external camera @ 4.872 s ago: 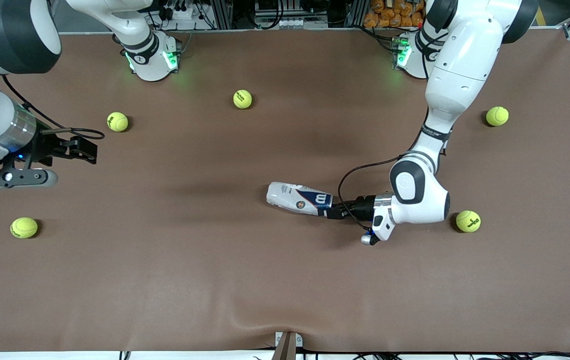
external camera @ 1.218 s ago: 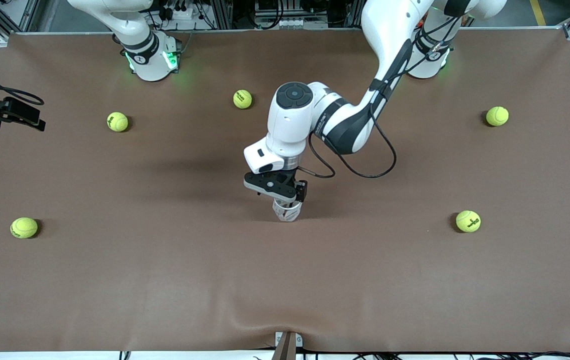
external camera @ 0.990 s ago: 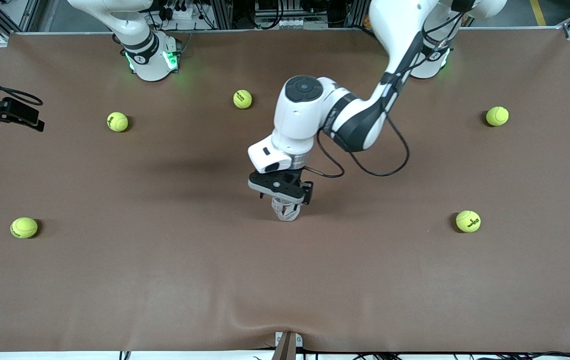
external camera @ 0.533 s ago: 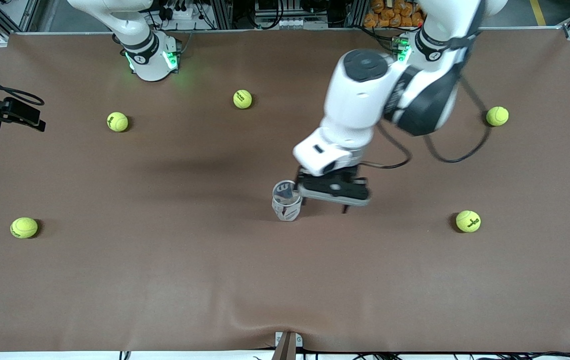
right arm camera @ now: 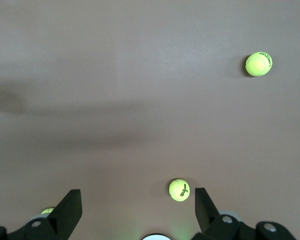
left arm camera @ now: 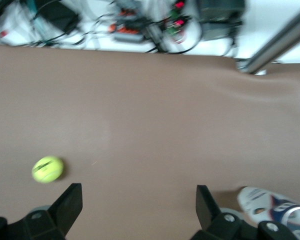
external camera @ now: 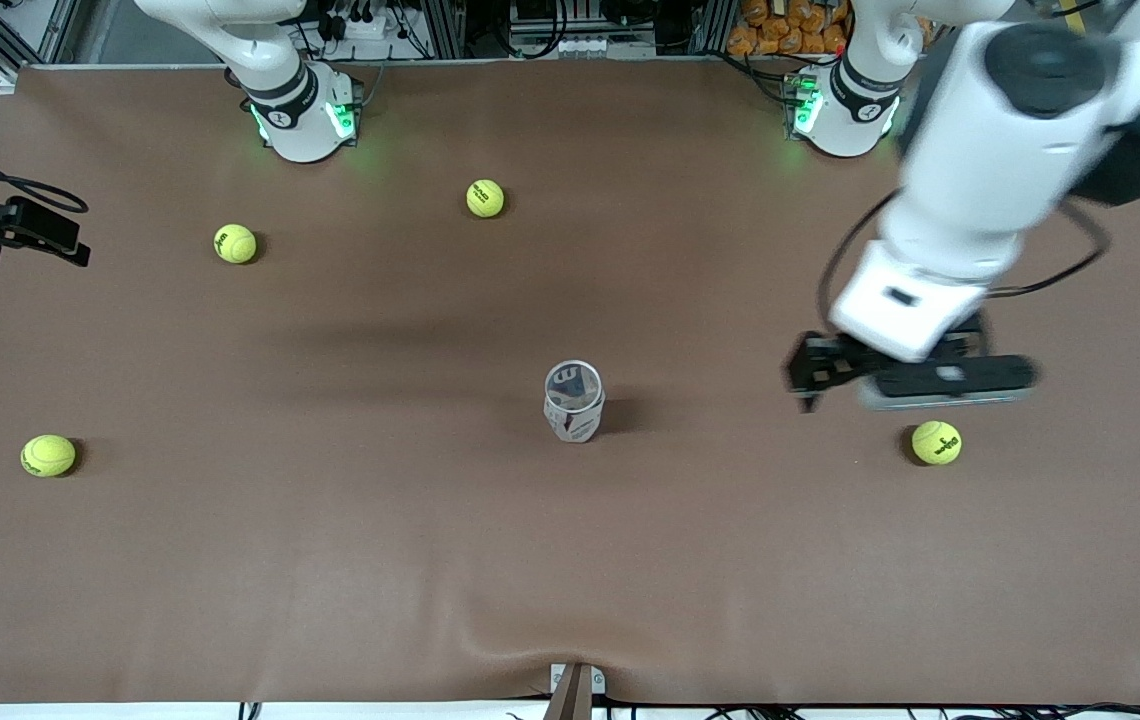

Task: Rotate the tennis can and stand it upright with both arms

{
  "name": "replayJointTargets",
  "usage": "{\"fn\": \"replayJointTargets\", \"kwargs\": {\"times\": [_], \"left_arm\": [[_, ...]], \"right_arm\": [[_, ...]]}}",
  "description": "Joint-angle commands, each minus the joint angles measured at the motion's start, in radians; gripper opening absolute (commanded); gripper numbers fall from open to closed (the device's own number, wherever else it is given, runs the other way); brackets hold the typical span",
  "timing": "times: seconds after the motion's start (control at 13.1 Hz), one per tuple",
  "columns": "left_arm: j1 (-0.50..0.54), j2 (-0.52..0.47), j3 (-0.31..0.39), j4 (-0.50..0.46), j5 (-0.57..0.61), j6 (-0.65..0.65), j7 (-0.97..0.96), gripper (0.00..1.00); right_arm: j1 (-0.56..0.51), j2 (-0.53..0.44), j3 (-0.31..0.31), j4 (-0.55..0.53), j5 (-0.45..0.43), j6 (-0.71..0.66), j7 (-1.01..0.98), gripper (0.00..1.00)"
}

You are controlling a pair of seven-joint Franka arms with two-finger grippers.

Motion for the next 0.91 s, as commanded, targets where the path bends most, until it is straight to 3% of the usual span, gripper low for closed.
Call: {"fn": "replayJointTargets", "kwargs": {"times": [0.0, 0.23, 0.84], "left_arm": [[0.083, -0.061, -0.014, -0.025, -0.028, -0.110, 0.059, 1.00], [0.175, -0.091, -0.013, -0.025, -0.029, -0.208, 0.202, 1.00], [0.312, -0.138, -0.013, -0.037, -0.066, -0.316, 0.370, 1.00]], "right_arm": [[0.001, -0.007, -0.006, 0.002, 0.002, 0.005, 0.013, 1.00], [-0.001, -0.007, -0.008, 0.004, -0.004, 0.005, 0.013, 1.00], [0.001, -0.007, -0.005, 0.004, -0.002, 0.002, 0.011, 1.00]]}}
